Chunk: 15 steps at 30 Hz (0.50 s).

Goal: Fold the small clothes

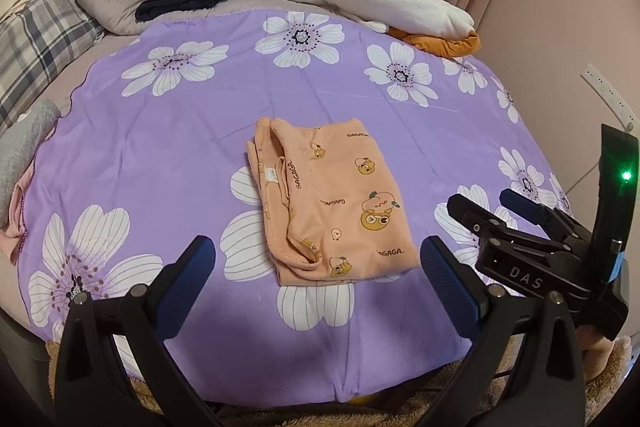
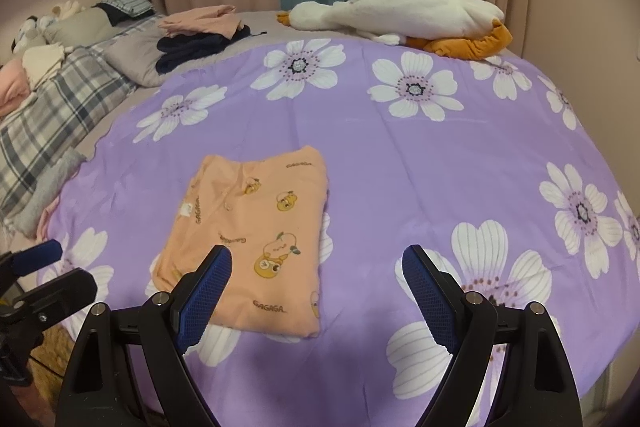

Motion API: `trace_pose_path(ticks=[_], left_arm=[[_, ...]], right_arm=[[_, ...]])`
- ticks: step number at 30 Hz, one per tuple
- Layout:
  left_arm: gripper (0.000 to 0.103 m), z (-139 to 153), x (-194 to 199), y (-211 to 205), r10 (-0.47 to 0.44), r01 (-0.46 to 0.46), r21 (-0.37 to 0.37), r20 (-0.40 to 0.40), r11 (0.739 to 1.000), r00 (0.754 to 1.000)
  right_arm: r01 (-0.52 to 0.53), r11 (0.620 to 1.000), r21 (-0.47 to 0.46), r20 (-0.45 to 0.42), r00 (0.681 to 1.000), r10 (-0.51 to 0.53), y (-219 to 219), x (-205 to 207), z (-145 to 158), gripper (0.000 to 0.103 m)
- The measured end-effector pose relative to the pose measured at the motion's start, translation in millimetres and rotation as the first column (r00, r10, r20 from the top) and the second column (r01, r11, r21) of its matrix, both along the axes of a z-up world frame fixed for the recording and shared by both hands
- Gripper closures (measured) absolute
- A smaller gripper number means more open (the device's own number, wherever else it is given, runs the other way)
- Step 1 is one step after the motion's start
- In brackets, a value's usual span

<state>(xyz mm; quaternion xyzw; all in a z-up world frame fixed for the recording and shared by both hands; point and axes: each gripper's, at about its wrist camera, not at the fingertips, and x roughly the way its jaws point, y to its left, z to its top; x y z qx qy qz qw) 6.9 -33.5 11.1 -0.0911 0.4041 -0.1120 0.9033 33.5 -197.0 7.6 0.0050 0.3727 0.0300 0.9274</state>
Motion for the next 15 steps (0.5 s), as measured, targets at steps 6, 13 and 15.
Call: trace_pose_path(ticks=[6, 13, 15], left_arm=[[0.001, 2.4, -1.2, -2.0, -0.007, 0.007, 0.019, 0.009, 1.000, 1.000], [0.001, 2.5, -1.1, -3.5, -0.004, 0.004, 0.035, 0.012, 0.999, 1.000], [0.001, 2.2, -0.9, -3.7, -0.004, 0.003, 0.037, 0.011, 0.999, 1.000]], right_arm=[[0.002, 1.000, -0.001, -0.001, 1.000, -0.002, 0.7, 0.1, -0.1, 0.016], [0.011, 1.000, 0.001, -0.003, 1.000, -0.011, -2.8, 1.9, -2.2, 0.016], [0.013, 1.000, 0.002, -0.003, 1.000, -0.013, -4.5, 2.4, -2.5, 0.016]])
